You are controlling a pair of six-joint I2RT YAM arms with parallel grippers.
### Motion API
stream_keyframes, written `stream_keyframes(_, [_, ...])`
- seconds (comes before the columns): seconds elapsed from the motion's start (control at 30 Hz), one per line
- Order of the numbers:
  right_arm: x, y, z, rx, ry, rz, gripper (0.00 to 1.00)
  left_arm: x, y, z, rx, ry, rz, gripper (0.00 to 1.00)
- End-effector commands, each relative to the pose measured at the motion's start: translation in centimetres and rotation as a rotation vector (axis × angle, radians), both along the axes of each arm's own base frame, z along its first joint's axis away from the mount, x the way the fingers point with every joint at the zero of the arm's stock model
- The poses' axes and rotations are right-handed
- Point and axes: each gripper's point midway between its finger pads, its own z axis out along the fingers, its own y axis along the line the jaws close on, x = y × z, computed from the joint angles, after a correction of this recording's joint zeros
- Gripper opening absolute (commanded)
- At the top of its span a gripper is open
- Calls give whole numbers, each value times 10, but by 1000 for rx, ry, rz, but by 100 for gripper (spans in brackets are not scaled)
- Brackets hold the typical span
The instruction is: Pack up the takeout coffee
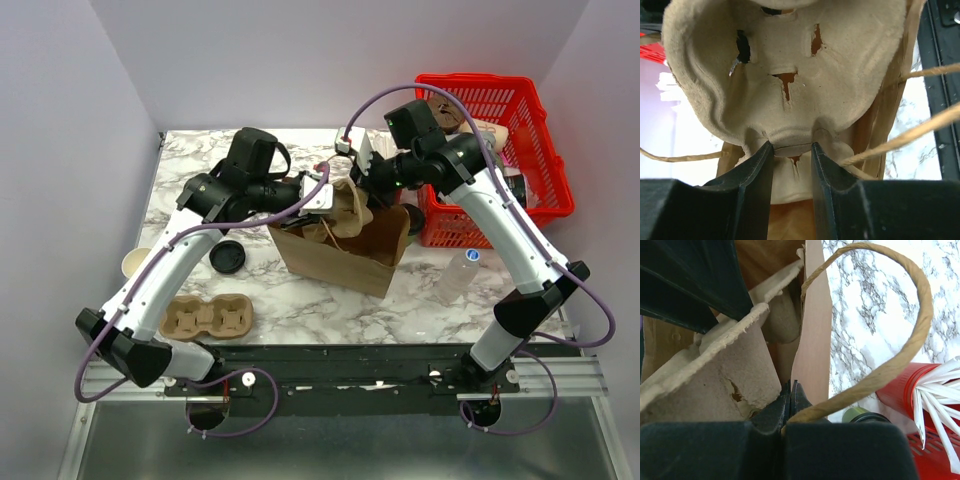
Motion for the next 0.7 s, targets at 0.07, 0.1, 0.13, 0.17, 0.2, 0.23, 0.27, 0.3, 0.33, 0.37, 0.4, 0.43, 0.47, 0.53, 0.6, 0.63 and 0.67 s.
stream_keyframes(0.07, [-10, 2, 0, -12, -1, 33, 0, 7, -19, -2, -45, 95, -38, 0])
stream_keyframes(0.1, [-9, 2, 1, -11, -4, 32, 0, 8, -21, -9, -27, 118, -49, 0])
stream_keyframes(0.13, [-9, 2, 1, -13, -5, 30, 1, 3, -18, -14, -3, 131, -69, 0])
stream_keyframes(0.17, [-9, 2, 0, -13, -2, 25, 1, 1, -18, -10, -1, 128, -86, 0])
stream_keyframes(0.2, [-8, 2, 0, -13, -3, 18, 1, 1, -17, -13, 14, 133, -96, 0])
stream_keyframes(0.23, [-7, 1, 0, -18, -8, 11, 1, -5, -15, -15, 29, 137, -114, 0])
stream_keyframes(0.27, [-6, 1, -3, -23, -5, 7, 1, -6, -13, -14, 34, 131, -119, 0])
stream_keyframes(0.3, [-6, 0, -2, -25, -11, 5, 0, -9, -10, -12, 36, 113, -123, 0])
stream_keyframes(0.33, [-3, -1, -3, -32, -16, -3, 1, -11, -8, -10, 38, 97, -126, 0])
stream_keyframes(0.37, [-2, -2, -4, -38, -23, -4, 1, -12, -5, -14, 44, 74, -134, 0])
stream_keyframes(0.4, [0, -3, -4, -46, -29, -9, 0, -16, -2, -8, 38, 38, -132, 0])
stream_keyframes(0.43, [4, -6, -7, -66, -40, -25, 1, -17, -1, -4, 28, 1, -140, 0])
stream_keyframes(0.47, [7, -7, -7, -74, -50, -32, 1, -18, 2, -9, 35, -18, -142, 0])
stream_keyframes(0.53, [11, -9, -9, -92, -71, -31, 1, -23, 7, -4, 31, -77, -151, 0])
stream_keyframes(0.6, [14, -8, -10, -97, -78, -27, 1, -22, 9, -14, 67, -119, -172, 0])
stream_keyframes(0.63, [15, -7, -8, -90, -83, -28, 1, -25, 15, -23, 105, -100, -174, 0])
stream_keyframes(0.67, [15, -6, -7, -88, -85, -26, 1, -26, 17, -24, 122, -100, -183, 0])
